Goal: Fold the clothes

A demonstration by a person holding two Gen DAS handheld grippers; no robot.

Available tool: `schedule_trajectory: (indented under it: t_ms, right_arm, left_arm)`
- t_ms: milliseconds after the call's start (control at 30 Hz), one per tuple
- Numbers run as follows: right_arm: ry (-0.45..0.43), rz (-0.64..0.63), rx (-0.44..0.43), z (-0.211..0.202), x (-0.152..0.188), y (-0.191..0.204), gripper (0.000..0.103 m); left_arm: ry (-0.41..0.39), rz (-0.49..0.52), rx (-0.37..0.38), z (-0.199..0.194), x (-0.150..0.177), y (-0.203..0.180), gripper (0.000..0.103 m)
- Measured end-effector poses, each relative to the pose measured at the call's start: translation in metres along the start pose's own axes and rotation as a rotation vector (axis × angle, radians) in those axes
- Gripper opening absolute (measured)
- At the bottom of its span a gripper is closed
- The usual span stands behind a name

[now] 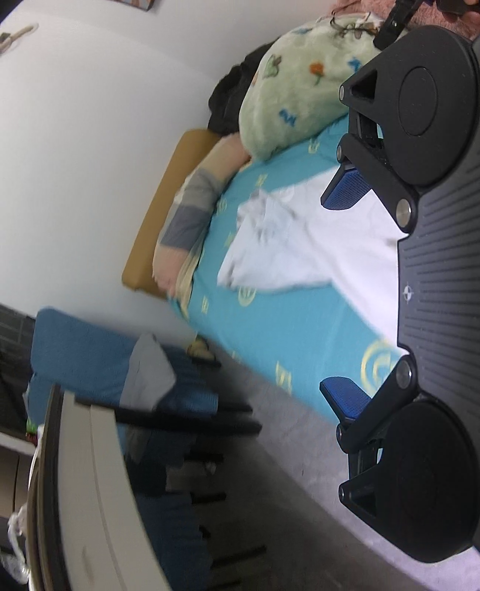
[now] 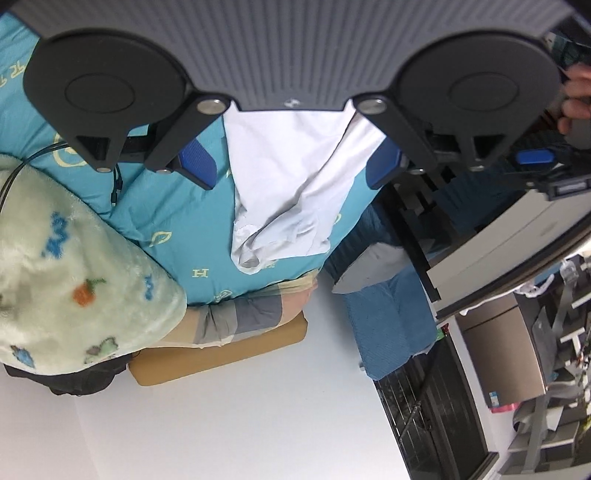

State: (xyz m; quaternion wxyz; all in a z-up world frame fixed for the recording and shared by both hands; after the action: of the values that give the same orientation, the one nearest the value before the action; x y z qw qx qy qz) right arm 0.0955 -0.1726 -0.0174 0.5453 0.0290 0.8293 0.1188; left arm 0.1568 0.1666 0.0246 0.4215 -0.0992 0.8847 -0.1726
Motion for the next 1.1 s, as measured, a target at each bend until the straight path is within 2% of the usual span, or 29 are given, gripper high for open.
schedule_trajectory:
  t_ms: [133, 233, 333, 467, 500, 567, 700, 767, 833, 867, 900, 967, 1100]
  right_arm:
    - [0.017, 0.035, -0.012, 0.001, 0.006, -0.006, 0.089]
    - [0.052, 0.055, -0.007, 0.006, 0.016, -0.012, 0.089]
    - [0.084, 0.071, 0.008, 0.011, 0.023, -0.016, 0.089]
    - [0.102, 0.086, 0.010, 0.017, 0.027, -0.016, 0.089]
    - [0.108, 0.086, 0.009, 0.018, 0.028, -0.015, 0.089]
    - [0.125, 0.120, -0.023, 0.021, 0.031, -0.014, 0.089]
    - [0.167, 0.262, -0.064, 0.031, 0.042, -0.025, 0.089]
    - [0.182, 0.282, -0.061, 0.036, 0.046, -0.028, 0.089]
    - [0.195, 0.285, -0.053, 0.039, 0.049, -0.029, 0.089]
    - [0.199, 0.285, -0.054, 0.040, 0.050, -0.029, 0.089]
    - [0.203, 0.285, -0.055, 0.041, 0.051, -0.029, 0.089]
    - [0.203, 0.282, -0.062, 0.041, 0.050, -0.027, 0.089]
    - [0.199, 0.263, -0.062, 0.041, 0.047, -0.025, 0.089]
  left_arm:
    - [-0.020, -0.062, -0.106, -0.016, -0.030, 0.057, 0.098]
    - [-0.016, -0.045, -0.156, -0.015, -0.038, 0.093, 0.097]
    - [0.092, -0.032, -0.108, 0.004, -0.017, 0.118, 0.090]
    - [0.299, -0.087, 0.047, 0.036, 0.038, 0.134, 0.076]
    - [0.328, -0.085, 0.068, 0.040, 0.047, 0.135, 0.071]
    - [0.381, -0.086, 0.115, 0.047, 0.066, 0.137, 0.070]
    - [0.472, -0.094, 0.196, 0.057, 0.097, 0.139, 0.065]
    - [0.496, -0.074, 0.187, 0.059, 0.108, 0.142, 0.064]
    - [0.512, -0.043, 0.181, 0.066, 0.118, 0.142, 0.057]
    - [0.500, -0.021, 0.184, 0.066, 0.118, 0.141, 0.049]
    - [0.490, 0.000, 0.189, 0.065, 0.119, 0.139, 0.035]
    - [0.506, 0.031, 0.224, 0.064, 0.120, 0.130, 0.025]
    - [0.516, 0.237, 0.187, 0.059, 0.124, 0.109, 0.005]
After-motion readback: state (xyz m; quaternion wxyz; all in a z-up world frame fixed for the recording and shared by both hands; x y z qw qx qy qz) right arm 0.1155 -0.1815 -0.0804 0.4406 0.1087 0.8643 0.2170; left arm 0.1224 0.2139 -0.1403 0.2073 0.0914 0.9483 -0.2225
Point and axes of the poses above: each gripper's, at about its wrist camera, not at the fingertips, and z roughly the way its jaws point, y to its left, x to its underside, the point moved 10 cm from there along z, roughly the way its jaws point, and after that the axes turned 9 degrees about -z, right-handed, at the moved point
